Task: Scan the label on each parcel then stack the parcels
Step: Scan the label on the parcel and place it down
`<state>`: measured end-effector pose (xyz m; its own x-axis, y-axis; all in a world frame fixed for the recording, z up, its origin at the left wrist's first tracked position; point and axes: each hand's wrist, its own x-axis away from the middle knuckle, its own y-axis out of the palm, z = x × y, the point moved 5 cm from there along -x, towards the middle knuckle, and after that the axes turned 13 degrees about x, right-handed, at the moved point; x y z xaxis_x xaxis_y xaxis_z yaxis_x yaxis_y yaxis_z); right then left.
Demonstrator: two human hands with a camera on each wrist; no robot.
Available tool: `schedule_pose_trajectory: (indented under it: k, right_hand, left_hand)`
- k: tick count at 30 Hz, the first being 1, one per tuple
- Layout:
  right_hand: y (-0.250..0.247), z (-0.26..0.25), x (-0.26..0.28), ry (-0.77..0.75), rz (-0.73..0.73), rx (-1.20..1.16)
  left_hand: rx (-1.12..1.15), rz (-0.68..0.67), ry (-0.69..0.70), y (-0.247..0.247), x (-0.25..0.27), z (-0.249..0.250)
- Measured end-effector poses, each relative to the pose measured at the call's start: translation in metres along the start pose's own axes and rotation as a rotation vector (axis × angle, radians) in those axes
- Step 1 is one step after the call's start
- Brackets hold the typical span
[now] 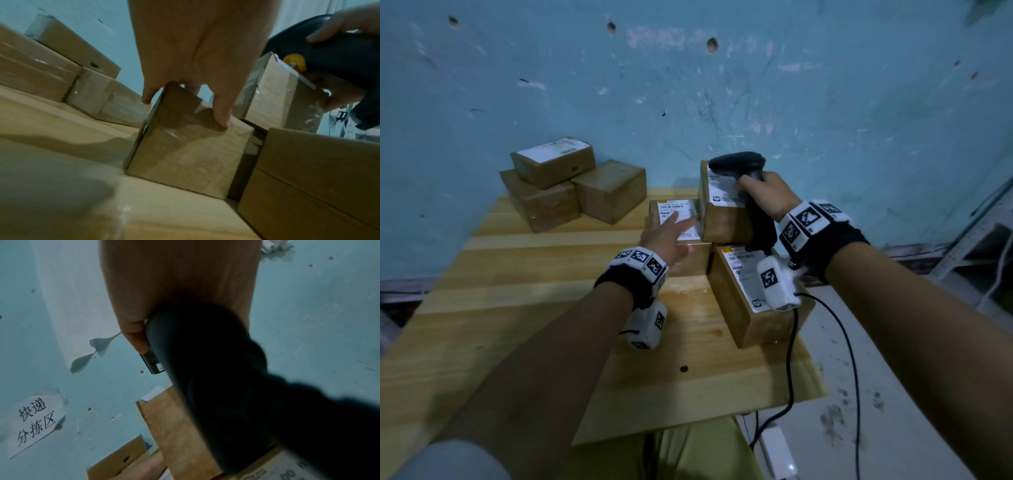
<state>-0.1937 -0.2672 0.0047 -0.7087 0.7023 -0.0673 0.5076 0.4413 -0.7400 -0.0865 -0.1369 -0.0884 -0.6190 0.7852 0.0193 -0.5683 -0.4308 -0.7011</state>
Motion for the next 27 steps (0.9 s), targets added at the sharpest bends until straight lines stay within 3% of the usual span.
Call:
schedule_pose_trajectory:
  k: [7,10,15,20,27]
  right_hand:
    - [-0.023,0.011,0.040,0.035,0.088,-0.311]
    - [-0.029,0.029,0.064,0.092,0.093,-0.325]
    - [-0.021,0.062,0.100,0.221,0.021,-0.295]
    - [-0.011,0.080,0.119,0.301,-0.016,-0.321]
    - [-0.006,0.080,0.133,0.295,-0.012,-0.434]
  left_hand:
    - [0.216,0.242,0.109,-0.004,0.034,0.022]
    - [0.369,0.146,0.084,0.016,0.058,0.030]
    - [0.359,-0.139,0.030,0.061,0.083,0.042]
    - [0.293,-0.168,0.077,0.077,0.089,0.053]
    - [0.331,-0.237,0.087,0.075,0.089,0.054]
